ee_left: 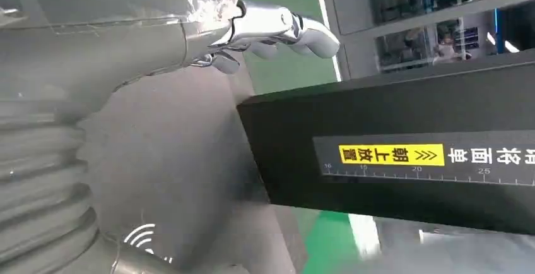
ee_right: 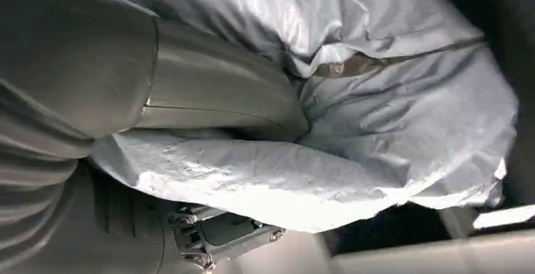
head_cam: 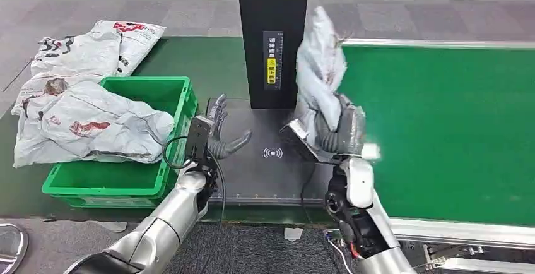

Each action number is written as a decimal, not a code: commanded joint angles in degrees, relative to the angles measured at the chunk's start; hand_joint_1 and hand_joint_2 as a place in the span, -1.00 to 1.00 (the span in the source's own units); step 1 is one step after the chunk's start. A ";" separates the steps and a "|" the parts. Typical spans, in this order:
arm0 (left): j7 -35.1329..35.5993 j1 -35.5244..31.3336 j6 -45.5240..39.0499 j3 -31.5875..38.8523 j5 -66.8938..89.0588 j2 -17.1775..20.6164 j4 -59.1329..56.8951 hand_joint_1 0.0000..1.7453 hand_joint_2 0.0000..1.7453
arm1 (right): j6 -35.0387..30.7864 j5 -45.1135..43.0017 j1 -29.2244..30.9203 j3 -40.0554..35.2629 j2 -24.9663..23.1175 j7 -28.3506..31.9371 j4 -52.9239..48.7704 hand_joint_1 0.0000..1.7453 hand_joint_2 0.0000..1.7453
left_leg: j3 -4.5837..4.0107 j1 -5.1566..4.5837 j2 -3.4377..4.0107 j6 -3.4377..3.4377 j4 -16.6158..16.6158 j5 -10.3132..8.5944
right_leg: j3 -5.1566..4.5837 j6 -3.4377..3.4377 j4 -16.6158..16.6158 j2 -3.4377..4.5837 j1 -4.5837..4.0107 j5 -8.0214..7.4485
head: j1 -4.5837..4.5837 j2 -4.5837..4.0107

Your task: Moved the parcel from conveyor to table for the left to box.

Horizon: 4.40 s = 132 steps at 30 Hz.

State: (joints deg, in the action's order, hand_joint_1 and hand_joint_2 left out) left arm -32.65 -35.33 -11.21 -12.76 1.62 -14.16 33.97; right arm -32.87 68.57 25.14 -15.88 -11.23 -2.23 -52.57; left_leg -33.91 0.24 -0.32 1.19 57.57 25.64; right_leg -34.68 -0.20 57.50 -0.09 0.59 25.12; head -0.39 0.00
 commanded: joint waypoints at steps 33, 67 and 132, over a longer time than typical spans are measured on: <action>-4.36 -1.58 -9.60 2.86 0.65 0.01 5.39 -1.00 1.00 | 3.26 -40.58 -4.45 -1.38 3.10 22.60 -3.81 -1.00 1.00 | 0.05 0.02 -0.10 -0.02 0.00 0.02 | 0.10 0.01 -0.10 -0.12 -0.02 0.02 | 0.00 0.02; 18.48 -6.64 7.56 -24.40 39.06 0.65 -16.18 -1.00 1.00 | 5.86 -60.61 -0.95 12.57 2.35 31.98 0.71 -1.00 1.00 | 0.15 -0.03 -0.09 -0.02 -0.06 -0.01 | 0.17 0.03 -0.14 -0.11 0.03 -0.04 | 0.00 0.02; 44.15 -13.22 -28.79 13.85 83.88 13.15 2.55 1.00 1.00 | 4.12 -51.85 -8.73 13.73 1.06 28.32 -11.18 -1.00 1.00 | 0.27 -0.02 0.36 -0.03 -0.15 -0.10 | 0.16 0.00 -0.15 0.34 0.01 -0.19 | 0.00 0.02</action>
State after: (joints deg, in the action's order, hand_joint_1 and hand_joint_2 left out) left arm 4.18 -46.62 -39.78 -11.53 78.71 -8.05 50.29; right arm -29.83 16.26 16.64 -5.46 -9.77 26.64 -64.02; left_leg -33.95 0.22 -0.27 1.13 57.57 25.49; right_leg -34.72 -0.17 57.48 -0.04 0.61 24.98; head -0.39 0.02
